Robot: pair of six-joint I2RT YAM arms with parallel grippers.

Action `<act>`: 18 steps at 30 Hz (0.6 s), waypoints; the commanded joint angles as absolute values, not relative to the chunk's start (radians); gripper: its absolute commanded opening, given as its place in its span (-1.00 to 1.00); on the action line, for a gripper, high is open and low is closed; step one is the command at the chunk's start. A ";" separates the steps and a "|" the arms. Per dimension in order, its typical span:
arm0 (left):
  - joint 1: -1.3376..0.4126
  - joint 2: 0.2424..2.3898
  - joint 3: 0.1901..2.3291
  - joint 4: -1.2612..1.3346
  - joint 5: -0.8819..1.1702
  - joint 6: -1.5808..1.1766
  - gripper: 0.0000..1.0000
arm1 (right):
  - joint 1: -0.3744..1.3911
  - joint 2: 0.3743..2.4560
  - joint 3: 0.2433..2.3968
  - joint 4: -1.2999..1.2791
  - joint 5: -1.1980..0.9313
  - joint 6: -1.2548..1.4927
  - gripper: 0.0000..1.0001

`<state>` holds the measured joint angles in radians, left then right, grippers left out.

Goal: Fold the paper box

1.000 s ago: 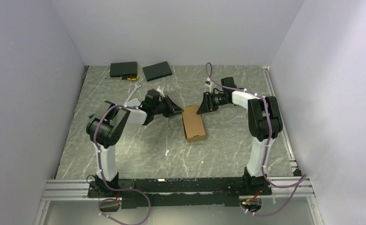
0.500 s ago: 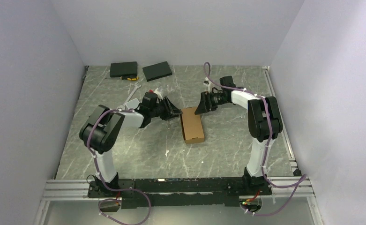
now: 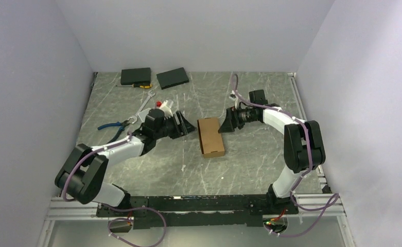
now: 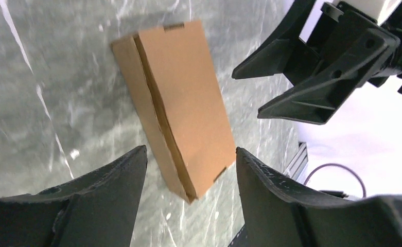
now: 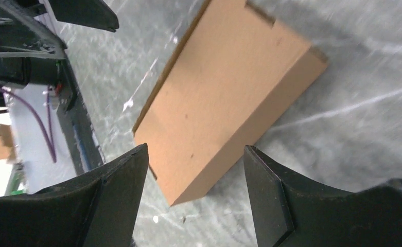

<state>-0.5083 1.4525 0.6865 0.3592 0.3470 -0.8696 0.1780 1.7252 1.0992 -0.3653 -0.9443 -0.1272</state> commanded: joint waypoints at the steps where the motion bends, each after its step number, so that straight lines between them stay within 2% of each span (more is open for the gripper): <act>1: -0.604 1.379 0.638 0.300 0.268 -0.827 0.40 | 0.176 1.685 0.988 -0.338 -0.990 -0.112 0.42; 11: -0.689 1.544 0.669 0.380 0.210 -0.894 0.40 | 0.178 1.752 0.959 -0.283 -1.013 -0.068 0.35; 18: -0.699 1.631 0.714 0.414 0.222 -0.925 0.27 | 0.183 1.785 0.970 -0.276 -1.022 -0.057 0.26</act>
<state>-0.6888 1.6066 0.6556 0.3393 0.2237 -0.8967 0.1787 1.7710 0.9417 -0.3134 -0.9817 -0.0669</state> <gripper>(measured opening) 0.664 0.650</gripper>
